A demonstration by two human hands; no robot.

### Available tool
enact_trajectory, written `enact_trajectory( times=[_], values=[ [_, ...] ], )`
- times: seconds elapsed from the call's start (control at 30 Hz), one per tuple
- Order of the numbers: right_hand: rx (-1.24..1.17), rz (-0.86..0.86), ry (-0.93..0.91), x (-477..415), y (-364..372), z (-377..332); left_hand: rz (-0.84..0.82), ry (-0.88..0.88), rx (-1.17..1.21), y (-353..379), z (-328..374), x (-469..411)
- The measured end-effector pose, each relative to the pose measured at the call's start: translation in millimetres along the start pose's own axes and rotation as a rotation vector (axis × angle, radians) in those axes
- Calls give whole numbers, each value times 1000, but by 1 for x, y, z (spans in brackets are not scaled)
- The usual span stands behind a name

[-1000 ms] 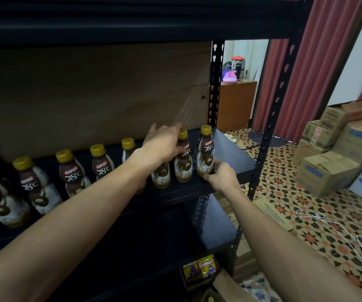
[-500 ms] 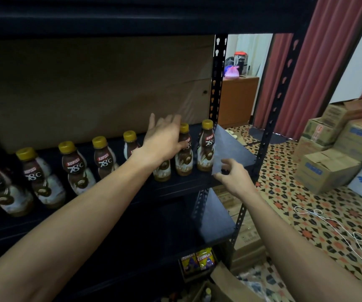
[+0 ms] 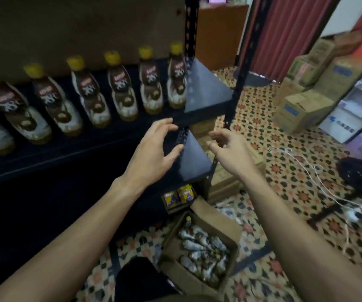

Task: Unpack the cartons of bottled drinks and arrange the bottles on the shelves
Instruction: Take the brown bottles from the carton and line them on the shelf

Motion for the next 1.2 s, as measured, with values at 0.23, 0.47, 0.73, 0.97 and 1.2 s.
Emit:
enact_trajectory(
  times=[0.23, 0.47, 0.73, 0.97, 1.2],
  values=[
    [-67, -7, 133, 42, 29, 76, -446, -34, -45, 115, -56, 48],
    [-51, 52, 346, 81, 85, 204, -739, -13, -86, 245, -124, 101],
    [-23, -10, 635, 133, 173, 407, -989, 69, -105, 431, -206, 179],
    [81, -95, 825, 160, 243, 574, -1042, 109, -167, 578, -278, 217],
    [236, -346, 931, 160, 312, 681, -1012, 189, -343, 668, -347, 234]
  ],
)
Point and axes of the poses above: each hand's wrist, its own x-axis away from the middle knuckle, its own y-axis out of the palm, z = x × y, the point moved 7 cm from there along -x, towards the middle knuckle, and after that the axes turned 1 degree about -x, right-handed, at the moved point
